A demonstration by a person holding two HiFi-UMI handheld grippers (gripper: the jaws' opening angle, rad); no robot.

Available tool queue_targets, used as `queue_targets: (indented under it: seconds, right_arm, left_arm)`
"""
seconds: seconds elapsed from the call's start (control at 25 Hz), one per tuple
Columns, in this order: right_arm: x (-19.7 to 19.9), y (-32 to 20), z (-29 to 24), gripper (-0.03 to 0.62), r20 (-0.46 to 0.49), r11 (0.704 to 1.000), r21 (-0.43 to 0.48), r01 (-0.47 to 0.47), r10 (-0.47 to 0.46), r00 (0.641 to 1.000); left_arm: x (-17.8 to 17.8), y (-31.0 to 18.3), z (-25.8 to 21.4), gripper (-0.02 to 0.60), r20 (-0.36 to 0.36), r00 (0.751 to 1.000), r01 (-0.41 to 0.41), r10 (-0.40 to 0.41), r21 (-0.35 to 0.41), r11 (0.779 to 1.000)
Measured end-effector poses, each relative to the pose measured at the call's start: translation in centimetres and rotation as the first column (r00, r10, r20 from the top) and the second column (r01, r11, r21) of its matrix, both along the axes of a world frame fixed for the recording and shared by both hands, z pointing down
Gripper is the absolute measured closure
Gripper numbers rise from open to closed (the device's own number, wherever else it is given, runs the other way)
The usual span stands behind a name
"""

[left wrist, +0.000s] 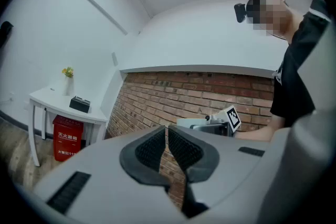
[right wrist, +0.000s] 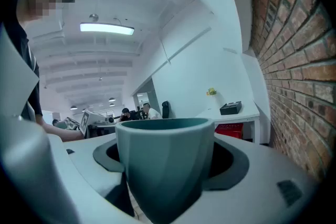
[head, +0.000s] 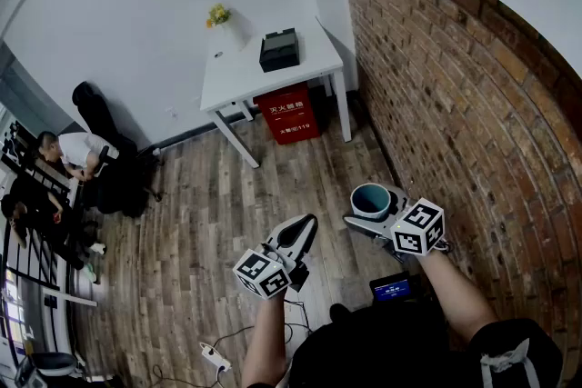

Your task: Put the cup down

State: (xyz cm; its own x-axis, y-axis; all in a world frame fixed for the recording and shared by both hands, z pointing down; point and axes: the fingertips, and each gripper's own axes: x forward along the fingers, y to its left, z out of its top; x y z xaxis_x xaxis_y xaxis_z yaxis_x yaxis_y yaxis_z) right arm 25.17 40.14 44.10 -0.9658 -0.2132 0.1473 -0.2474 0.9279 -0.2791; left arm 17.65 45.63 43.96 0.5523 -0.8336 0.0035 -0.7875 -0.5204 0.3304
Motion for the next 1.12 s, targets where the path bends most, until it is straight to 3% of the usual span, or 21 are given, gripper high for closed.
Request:
queue_targets:
  seconds: [1.12]
  right_arm:
    - [0.63,-0.48,-0.05,0.2,0.014,1.0,-0.02,-0.019,0.019,1.0]
  left_arm:
    - [0.38,-0.04,0.27,0.571,0.01,1.0,0.0,0.0,-0.002,1.0]
